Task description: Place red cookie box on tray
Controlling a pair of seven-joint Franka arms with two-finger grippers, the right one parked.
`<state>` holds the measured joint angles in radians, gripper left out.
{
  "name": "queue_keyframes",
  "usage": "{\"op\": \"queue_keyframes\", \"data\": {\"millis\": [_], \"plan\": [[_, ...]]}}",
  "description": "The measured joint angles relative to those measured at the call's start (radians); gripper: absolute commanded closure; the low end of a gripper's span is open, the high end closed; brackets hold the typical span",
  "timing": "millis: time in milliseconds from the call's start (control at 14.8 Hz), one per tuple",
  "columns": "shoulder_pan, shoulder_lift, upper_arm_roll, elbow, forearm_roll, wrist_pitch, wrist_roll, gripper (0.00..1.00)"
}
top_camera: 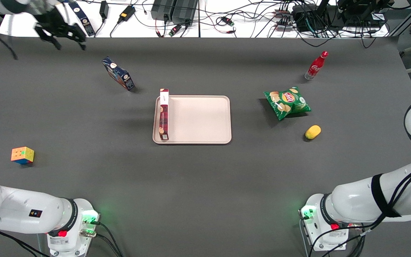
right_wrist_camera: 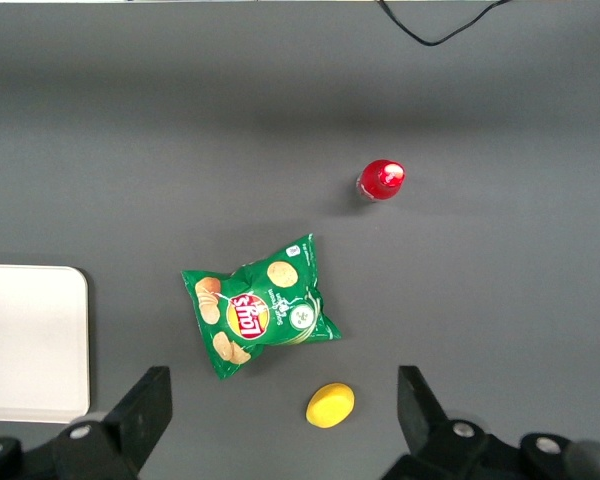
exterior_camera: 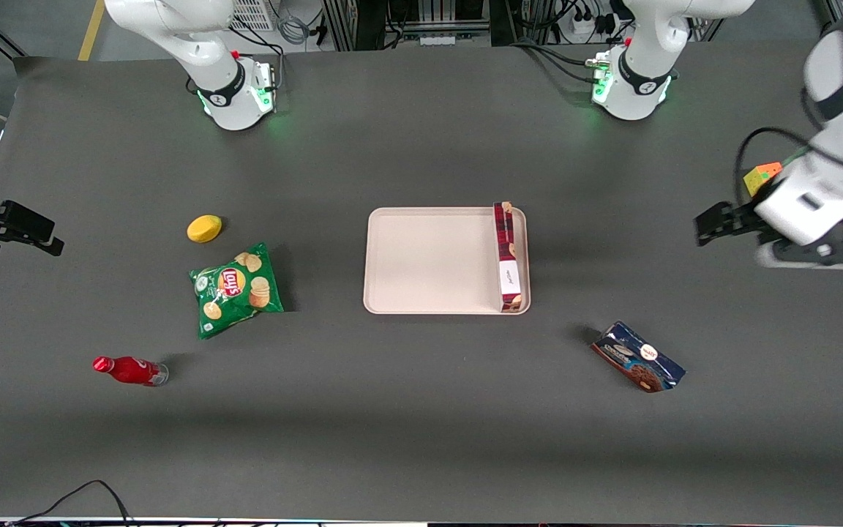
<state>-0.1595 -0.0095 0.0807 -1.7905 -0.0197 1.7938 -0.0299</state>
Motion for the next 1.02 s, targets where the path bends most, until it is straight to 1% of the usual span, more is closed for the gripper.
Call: {"op": "queue_keyframes", "data": {"millis": [203,541,880,1015], "plan": [[0.013,-0.065,0.038,0.018,-0.001,-0.101,0.046,0.00],[0.013,-0.162,0.039,0.038,-0.001,-0.196,0.046,0.00],[0.013,-0.174,0.039,0.038,0.008,-0.206,0.047,0.00],[0.012,-0.173,0.038,0.038,0.023,-0.206,0.051,0.00]]}}
